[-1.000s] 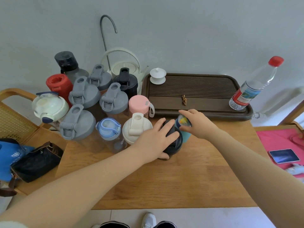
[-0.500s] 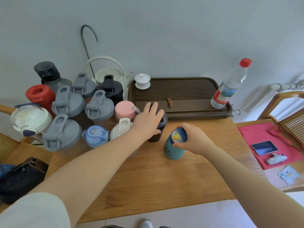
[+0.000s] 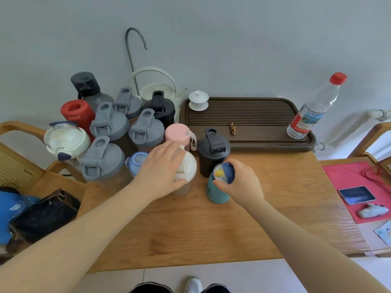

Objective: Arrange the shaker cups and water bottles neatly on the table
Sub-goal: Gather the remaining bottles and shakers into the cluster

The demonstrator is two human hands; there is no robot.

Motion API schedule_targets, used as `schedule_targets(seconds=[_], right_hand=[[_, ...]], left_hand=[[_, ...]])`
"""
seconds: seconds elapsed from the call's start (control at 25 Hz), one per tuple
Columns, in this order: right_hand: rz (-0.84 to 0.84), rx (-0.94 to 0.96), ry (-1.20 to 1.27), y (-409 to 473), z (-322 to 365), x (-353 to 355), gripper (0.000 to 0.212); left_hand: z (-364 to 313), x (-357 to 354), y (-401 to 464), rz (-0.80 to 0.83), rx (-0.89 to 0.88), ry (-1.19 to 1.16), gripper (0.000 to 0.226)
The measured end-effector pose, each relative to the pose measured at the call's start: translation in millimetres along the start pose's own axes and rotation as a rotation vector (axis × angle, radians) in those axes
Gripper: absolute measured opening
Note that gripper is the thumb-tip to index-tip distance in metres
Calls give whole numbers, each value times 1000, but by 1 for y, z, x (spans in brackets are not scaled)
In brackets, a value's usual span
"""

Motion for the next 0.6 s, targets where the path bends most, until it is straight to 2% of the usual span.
schedule_targets(seconds=[0.12, 0.36, 0.52, 0.56, 0.6], right_hand=[[-31, -11, 50, -1, 7, -6, 72], [-2, -24, 190, -5, 19, -19, 75], [-185, -71, 310, 9, 6, 27, 53], [-152, -113, 407, 17, -3, 30, 50], [-50, -167, 493, 25, -12, 23, 55]], left_hand=[[7, -13, -16, 52, 16, 12, 75], [3, -15, -17, 4, 36, 58, 74], [3, -16, -18, -39, 47, 100, 84], [1, -16, -17, -34, 42, 102, 84], [-1, -15, -15, -27, 37, 100, 85]])
Point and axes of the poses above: each hand's wrist, its own y-axis towards the middle knuckle, its own x-axis out of the back of the hand, z = x × y, the point moved 10 cm from there along y, towards the middle knuckle, and after that the axes turned 9 degrees about y, right-handed, at the moved point
